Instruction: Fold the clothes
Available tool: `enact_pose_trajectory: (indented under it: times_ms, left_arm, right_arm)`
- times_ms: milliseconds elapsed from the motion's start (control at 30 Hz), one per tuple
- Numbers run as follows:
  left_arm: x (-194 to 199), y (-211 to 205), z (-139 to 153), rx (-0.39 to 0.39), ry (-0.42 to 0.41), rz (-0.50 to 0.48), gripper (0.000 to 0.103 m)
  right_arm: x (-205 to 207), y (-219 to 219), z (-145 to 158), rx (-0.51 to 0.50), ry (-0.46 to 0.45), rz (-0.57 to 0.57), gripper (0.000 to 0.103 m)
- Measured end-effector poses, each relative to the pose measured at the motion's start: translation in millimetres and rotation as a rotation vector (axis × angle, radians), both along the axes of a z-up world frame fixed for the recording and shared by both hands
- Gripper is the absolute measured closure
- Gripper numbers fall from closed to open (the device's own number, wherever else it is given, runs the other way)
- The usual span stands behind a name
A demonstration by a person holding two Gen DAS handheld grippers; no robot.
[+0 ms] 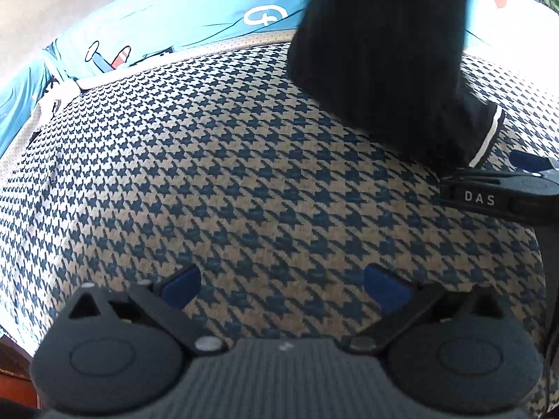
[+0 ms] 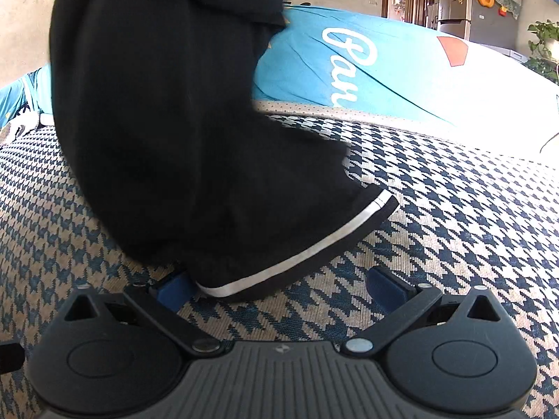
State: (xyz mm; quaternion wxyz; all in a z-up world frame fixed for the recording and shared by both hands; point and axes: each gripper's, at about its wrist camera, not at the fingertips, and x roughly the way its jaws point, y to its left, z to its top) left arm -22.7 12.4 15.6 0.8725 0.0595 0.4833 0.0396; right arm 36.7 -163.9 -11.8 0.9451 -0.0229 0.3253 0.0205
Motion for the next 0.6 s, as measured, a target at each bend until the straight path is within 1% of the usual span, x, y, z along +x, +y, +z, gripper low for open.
enact_pose_trajectory:
  times_ms: [233, 300, 533, 600]
  left_arm:
    - [0.6, -2.9, 1.2, 0.001, -0.005, -0.008, 0.000]
    - [-1.1, -9.8, -0.5, 0.013, -0.003, -0.021, 0.000]
    - [4.2, -28.1, -11.6, 0.010, 0.027, -0.030, 0.000]
    - [-4.5, -40.6, -13.9, 0.011, 0.026, -0.027, 0.000]
  right_arm:
    - [-2.6, 1.2, 0.7, -0.001, 0.000, 0.000, 0.000]
    - [-3.6, 1.2, 1.0, -0.001, 0.000, 0.000, 0.000]
    - [-5.7, -0.1, 2.6, -0.003, 0.000, 0.000, 0.000]
    - [-6.2, 0.1, 2.8, -0.001, 0.000, 0.000, 0.000]
